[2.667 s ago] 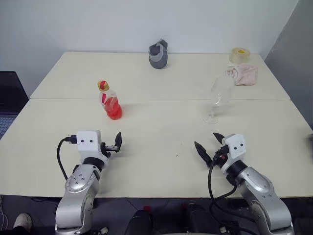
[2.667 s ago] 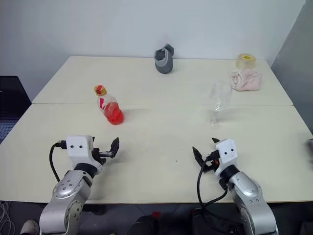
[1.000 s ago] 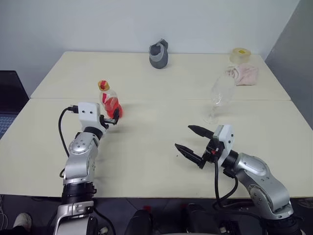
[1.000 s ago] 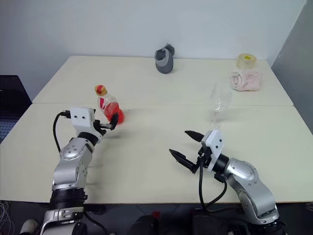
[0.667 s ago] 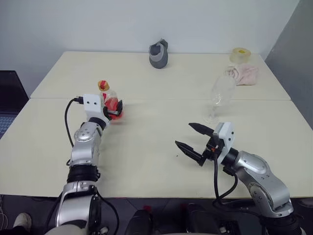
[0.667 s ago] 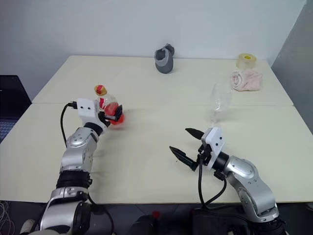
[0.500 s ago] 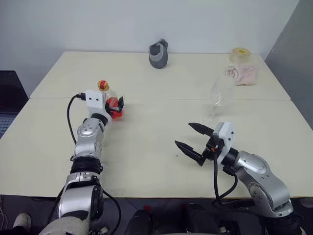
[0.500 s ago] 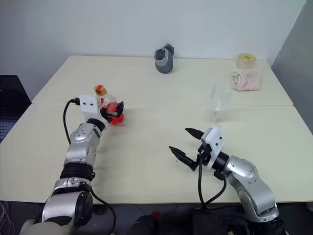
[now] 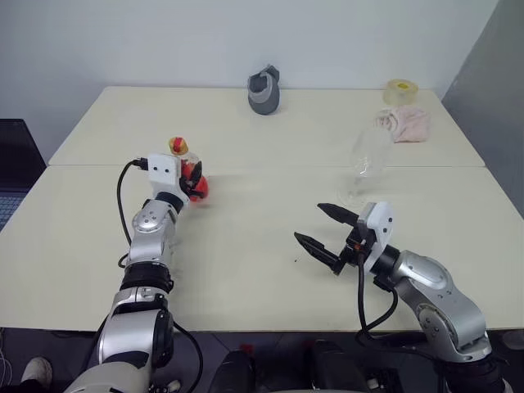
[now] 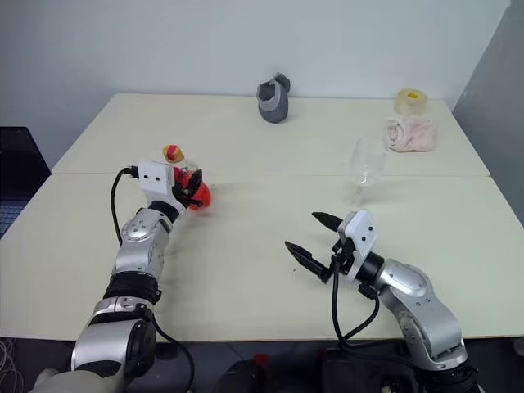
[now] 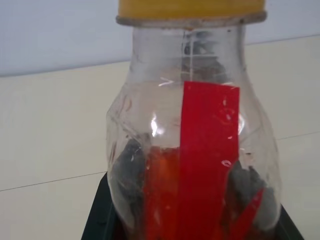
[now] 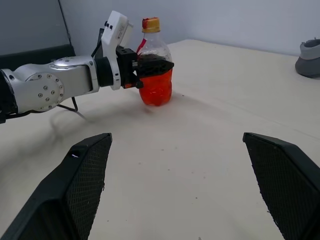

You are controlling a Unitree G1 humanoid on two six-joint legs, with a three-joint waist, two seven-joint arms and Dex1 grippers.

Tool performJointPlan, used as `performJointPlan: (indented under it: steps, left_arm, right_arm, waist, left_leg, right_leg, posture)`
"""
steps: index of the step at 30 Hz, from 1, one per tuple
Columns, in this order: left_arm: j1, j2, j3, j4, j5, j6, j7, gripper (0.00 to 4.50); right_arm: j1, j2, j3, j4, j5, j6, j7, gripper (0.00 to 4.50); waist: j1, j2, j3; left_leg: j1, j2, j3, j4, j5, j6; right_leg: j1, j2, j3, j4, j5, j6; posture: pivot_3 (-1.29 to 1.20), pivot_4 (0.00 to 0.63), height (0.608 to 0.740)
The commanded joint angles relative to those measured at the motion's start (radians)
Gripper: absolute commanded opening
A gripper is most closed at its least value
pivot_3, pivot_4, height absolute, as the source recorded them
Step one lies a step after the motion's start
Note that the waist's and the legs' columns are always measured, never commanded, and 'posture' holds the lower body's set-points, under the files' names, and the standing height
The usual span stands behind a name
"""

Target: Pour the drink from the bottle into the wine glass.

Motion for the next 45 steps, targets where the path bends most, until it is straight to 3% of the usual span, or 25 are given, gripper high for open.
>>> performJointPlan:
  steps: [1, 7, 16, 29, 41, 44, 45]
  left_arm:
    - [0.032, 0.002, -0.025, -0.132, -0.017, 0.055, -0.041, 1.31]
    - [0.089, -0.010, -0.143, -0.377, -0.026, 0.202, -0.174, 1.31]
    - [0.027, -0.067, -0.291, -0.382, 0.037, 0.170, -0.255, 1.31]
    - [0.042, -0.126, -0.333, -0.447, 0.011, 0.183, -0.325, 1.31]
    - [0.048, -0.139, -0.326, -0.477, 0.003, 0.204, -0.334, 1.31]
    - [0.041, -0.141, -0.321, -0.473, 0.002, 0.205, -0.331, 1.31]
    - [0.040, -0.141, -0.320, -0.473, 0.002, 0.206, -0.328, 1.31]
  right_arm:
    - [-0.097, 0.030, -0.034, -0.026, 0.067, 0.070, -0.046, 4.50]
    - [-0.399, 0.079, -0.046, 0.076, 0.144, 0.230, -0.090, 4.50]
    - [-0.608, 0.159, 0.003, 0.248, 0.135, 0.251, -0.072, 4.50]
    - [-0.683, 0.174, 0.024, 0.440, 0.021, 0.188, -0.070, 4.50]
    - [-0.688, 0.164, 0.012, 0.490, -0.011, 0.167, -0.041, 4.50]
    - [-0.683, 0.164, 0.007, 0.488, -0.011, 0.164, -0.032, 3.91]
    - [-0.682, 0.164, 0.007, 0.485, -0.010, 0.163, -0.029, 3.50]
  waist:
    - [-0.003, 0.000, 0.000]
    - [0.005, 0.000, 0.000]
    - [0.003, 0.000, 0.000]
    - [-0.003, 0.000, 0.000]
    - [-0.006, 0.000, 0.000]
    - [-0.006, 0.000, 0.000]
    - [-0.006, 0.000, 0.000]
  left_leg:
    - [0.000, 0.000, 0.000, 0.000, 0.000, 0.000]
    - [-0.001, 0.001, -0.002, 0.001, 0.002, -0.003]
    - [-0.002, 0.000, -0.003, 0.001, 0.002, -0.002]
    - [-0.002, 0.000, -0.001, 0.001, 0.001, -0.002]
    - [-0.002, 0.001, -0.001, 0.001, 0.001, -0.002]
    - [-0.002, 0.001, -0.001, 0.001, 0.001, -0.002]
    - [-0.002, 0.001, -0.001, 0.001, 0.001, -0.002]
  right_leg:
    - [0.000, 0.000, 0.000, 0.000, 0.000, 0.000]
    - [0.000, 0.000, -0.001, 0.000, 0.000, 0.000]
    - [-0.001, 0.000, -0.001, 0.000, 0.000, 0.000]
    - [-0.001, 0.000, -0.001, 0.001, 0.000, -0.001]
    - [-0.001, -0.001, 0.000, 0.000, 0.000, 0.000]
    - [-0.001, -0.001, 0.000, 0.000, 0.000, 0.000]
    - [-0.001, -0.001, 0.000, 0.000, 0.000, 0.000]
  posture:
    - [0.00, 0.150, 0.740]
    - [0.00, 0.150, 0.740]
    - [0.00, 0.150, 0.740]
    - [0.00, 0.150, 0.740]
    - [0.00, 0.150, 0.740]
    - [0.00, 0.150, 0.740]
    - [0.00, 0.150, 0.740]
